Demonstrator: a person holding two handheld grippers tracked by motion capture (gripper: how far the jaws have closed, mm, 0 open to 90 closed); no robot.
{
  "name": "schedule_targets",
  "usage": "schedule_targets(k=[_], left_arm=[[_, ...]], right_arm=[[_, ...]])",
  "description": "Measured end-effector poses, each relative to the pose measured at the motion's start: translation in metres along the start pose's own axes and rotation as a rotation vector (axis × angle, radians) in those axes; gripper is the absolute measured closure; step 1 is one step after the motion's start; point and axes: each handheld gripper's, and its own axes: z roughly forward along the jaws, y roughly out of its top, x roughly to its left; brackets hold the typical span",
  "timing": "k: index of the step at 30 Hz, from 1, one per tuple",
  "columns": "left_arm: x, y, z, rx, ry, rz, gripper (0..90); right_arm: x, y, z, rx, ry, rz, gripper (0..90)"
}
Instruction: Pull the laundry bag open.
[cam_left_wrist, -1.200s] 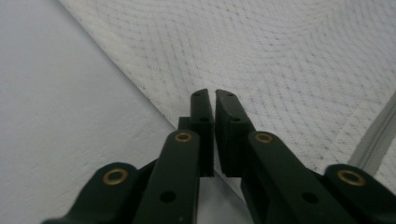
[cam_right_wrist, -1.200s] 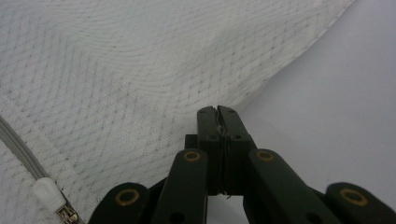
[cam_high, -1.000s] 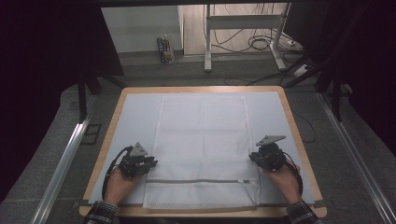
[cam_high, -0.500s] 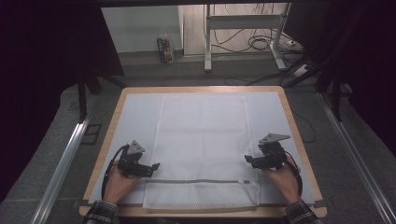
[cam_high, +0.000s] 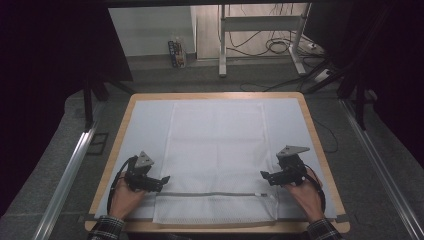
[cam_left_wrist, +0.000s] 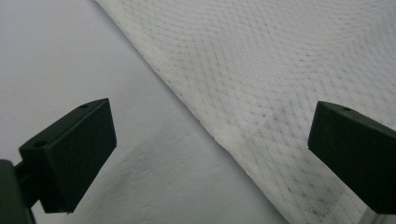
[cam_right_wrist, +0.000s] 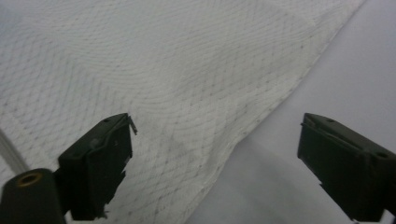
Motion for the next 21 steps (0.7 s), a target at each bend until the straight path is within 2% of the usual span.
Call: schedule_targets(k=[5, 7, 11, 13, 14, 21], left_arm=[[-0.003, -0.002, -0.003, -0.006, 0.004, 0.018, 0.4], [-0.007, -0.005, -0.005, 0.017, 0.034, 0.047, 0.3], [-0.012, -0.007, -0.011, 0.024, 0.061, 0.071, 0.2], [-0.014, -0.008, -0.013, 0.021, 0.062, 0.066, 0.2], [-0.015, -0.009, -0.014, 0.019, 0.066, 0.066, 0.1], [-0.017, -0.011, -0.017, 0.017, 0.064, 0.056, 0.0]], right_arm=[[0.003, -0.002, -0.007, -0.024, -0.008, -0.007, 0.0], [0.003, -0.005, -0.009, -0.020, 0.000, -0.001, 0.0], [0.005, -0.011, -0.015, -0.013, 0.013, 0.011, 0.0], [0.006, -0.013, -0.017, -0.014, 0.019, 0.020, 0.2], [0.008, -0.018, -0.021, -0.022, 0.040, 0.038, 0.2], [0.019, -0.032, -0.033, -0.008, 0.045, 0.058, 0.0]])
